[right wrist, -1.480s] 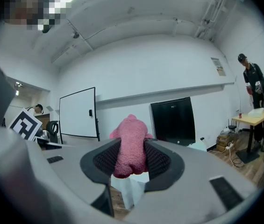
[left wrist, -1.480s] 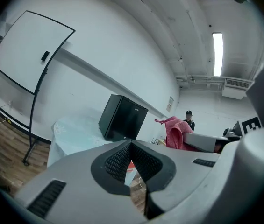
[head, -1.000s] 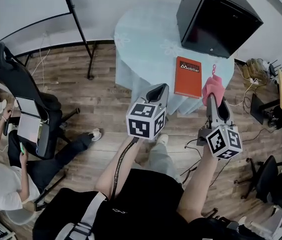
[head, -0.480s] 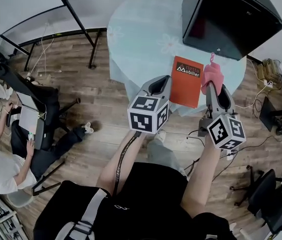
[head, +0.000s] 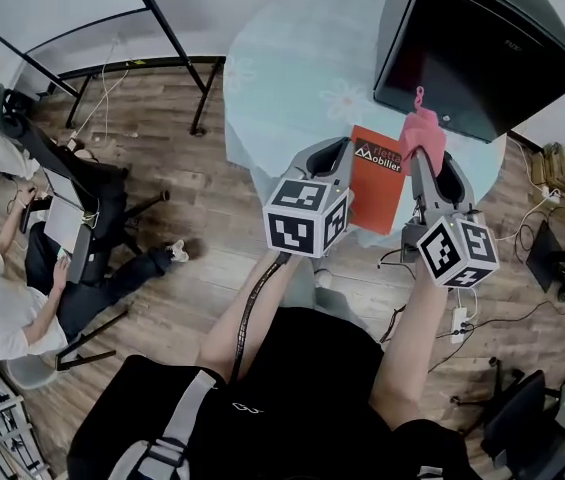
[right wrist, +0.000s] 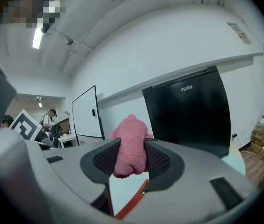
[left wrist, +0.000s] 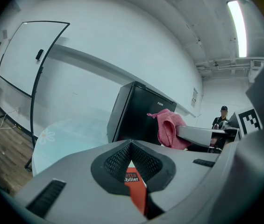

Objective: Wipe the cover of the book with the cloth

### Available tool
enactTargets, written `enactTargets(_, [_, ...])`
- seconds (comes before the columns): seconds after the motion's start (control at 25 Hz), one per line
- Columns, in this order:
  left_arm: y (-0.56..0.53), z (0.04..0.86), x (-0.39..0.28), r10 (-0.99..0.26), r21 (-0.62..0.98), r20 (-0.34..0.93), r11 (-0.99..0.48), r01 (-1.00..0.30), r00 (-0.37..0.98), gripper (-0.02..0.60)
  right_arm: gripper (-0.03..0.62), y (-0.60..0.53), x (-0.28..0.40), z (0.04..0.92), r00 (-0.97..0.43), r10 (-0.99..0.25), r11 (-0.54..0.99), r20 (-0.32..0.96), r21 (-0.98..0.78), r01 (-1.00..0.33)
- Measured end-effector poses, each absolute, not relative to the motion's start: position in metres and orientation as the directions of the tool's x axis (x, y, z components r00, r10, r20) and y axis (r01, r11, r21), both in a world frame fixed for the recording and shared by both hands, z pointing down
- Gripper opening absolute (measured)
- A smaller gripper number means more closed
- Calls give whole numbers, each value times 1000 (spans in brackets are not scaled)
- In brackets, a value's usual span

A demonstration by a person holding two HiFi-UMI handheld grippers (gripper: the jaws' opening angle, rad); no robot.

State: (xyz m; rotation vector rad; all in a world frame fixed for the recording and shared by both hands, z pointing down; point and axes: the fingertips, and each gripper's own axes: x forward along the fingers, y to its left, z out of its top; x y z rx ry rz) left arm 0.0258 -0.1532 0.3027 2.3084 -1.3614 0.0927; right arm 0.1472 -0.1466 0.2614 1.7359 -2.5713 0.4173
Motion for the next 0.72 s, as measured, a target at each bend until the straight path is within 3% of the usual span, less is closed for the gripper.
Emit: enactTargets(0.72, [-216,397,36,-735,426,450,-323,-845,508,14,150,-205,115,356,-459,-805,374,376,-279,-884])
